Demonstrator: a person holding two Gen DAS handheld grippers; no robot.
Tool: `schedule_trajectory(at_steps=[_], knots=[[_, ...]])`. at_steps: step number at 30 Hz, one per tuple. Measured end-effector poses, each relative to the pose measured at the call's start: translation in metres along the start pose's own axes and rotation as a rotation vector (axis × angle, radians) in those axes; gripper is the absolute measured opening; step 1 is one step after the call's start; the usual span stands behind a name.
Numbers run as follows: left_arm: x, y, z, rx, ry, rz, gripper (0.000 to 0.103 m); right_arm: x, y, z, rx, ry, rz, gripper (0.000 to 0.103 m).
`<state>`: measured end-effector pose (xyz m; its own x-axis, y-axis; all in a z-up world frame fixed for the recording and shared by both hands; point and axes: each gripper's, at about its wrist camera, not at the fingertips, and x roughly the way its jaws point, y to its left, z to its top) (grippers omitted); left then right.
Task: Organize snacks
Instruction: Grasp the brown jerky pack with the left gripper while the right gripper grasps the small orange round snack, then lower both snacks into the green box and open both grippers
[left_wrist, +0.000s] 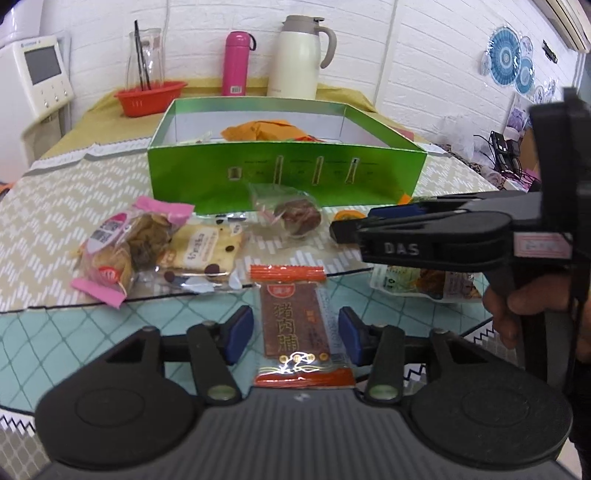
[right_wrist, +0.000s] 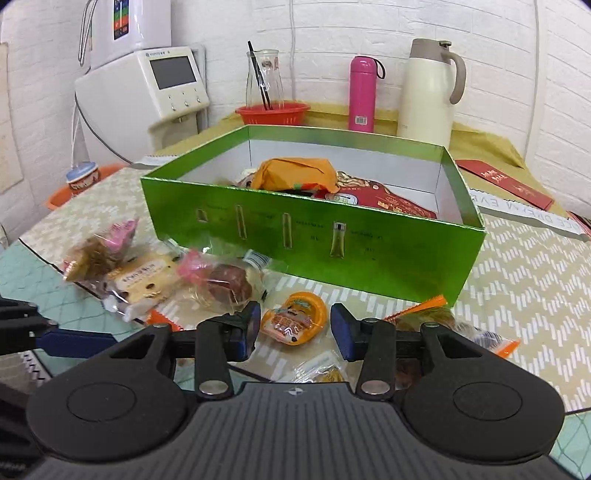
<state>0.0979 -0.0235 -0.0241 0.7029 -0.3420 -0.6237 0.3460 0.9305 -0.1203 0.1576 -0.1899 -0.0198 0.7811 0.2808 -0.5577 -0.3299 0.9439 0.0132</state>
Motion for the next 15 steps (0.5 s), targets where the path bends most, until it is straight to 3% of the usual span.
schedule_trajectory(at_steps=[1,3,10,15], knots=[[0.0,-0.001,-0.001,0.006,-0.004,0.0,0.047,0.003,-0.001,-0.001,0.003,0.011,-0.004,0.072],[0.0,-0.001,-0.002,0.022,-0.014,0.002,0.039,0.003,0.0,-0.006,-0.021,-0.001,-0.011,0.049],[-0.015,0.011,-0.003,-0.074,-0.03,-0.051,0.035,-0.026,-0.005,-0.015,0.031,-0.056,0.016,0.045],[-0.045,0.011,0.011,-0.092,-0.11,-0.11,0.035,-0.057,-0.007,-0.011,0.041,-0.139,0.034,0.046]])
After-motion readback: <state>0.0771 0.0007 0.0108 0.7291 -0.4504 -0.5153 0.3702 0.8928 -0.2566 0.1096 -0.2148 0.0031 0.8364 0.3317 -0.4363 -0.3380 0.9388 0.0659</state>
